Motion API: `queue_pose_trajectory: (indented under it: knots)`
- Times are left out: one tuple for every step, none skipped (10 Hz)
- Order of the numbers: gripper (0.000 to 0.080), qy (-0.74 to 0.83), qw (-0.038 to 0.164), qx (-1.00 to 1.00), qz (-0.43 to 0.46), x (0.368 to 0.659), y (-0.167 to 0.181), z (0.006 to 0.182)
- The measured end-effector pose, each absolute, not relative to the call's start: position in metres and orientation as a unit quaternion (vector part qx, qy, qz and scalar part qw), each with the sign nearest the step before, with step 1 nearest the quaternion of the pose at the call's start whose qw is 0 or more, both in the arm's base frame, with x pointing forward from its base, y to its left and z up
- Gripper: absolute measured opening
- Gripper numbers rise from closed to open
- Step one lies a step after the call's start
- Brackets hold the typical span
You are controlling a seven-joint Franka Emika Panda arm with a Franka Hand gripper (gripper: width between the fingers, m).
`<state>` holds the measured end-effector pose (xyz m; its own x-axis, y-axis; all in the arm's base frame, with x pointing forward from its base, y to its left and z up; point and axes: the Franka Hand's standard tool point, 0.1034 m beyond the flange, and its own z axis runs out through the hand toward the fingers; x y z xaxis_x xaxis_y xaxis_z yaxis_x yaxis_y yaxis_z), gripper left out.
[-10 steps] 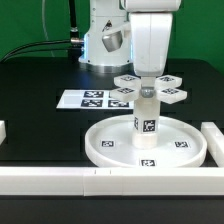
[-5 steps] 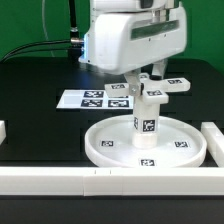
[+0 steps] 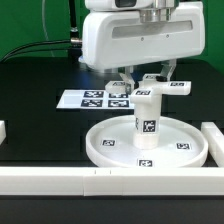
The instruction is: Assemble round table
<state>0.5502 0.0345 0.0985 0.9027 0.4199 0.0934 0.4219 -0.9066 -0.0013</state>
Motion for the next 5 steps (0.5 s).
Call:
queue_pose_trajectory:
  knots:
    - [0.0445, -0.140, 0.019, -0.989, -0.045, 0.5498, 0.0349, 0.0984]
    - [0.0445, -0.063, 0.026, -0.997, -0.046, 0.5498, 0.0356, 0.0993]
    - [0.0445, 0.008, 0.030, -0.998, -0.045, 0.5502, 0.0356, 0.0995]
    - [0.0445, 0.080, 0.035, -0.995, -0.047, 0.5511, 0.0353, 0.1000]
    - [0.0445, 0.126, 0.037, -0.990, -0.054, 0.5526, 0.0352, 0.1007]
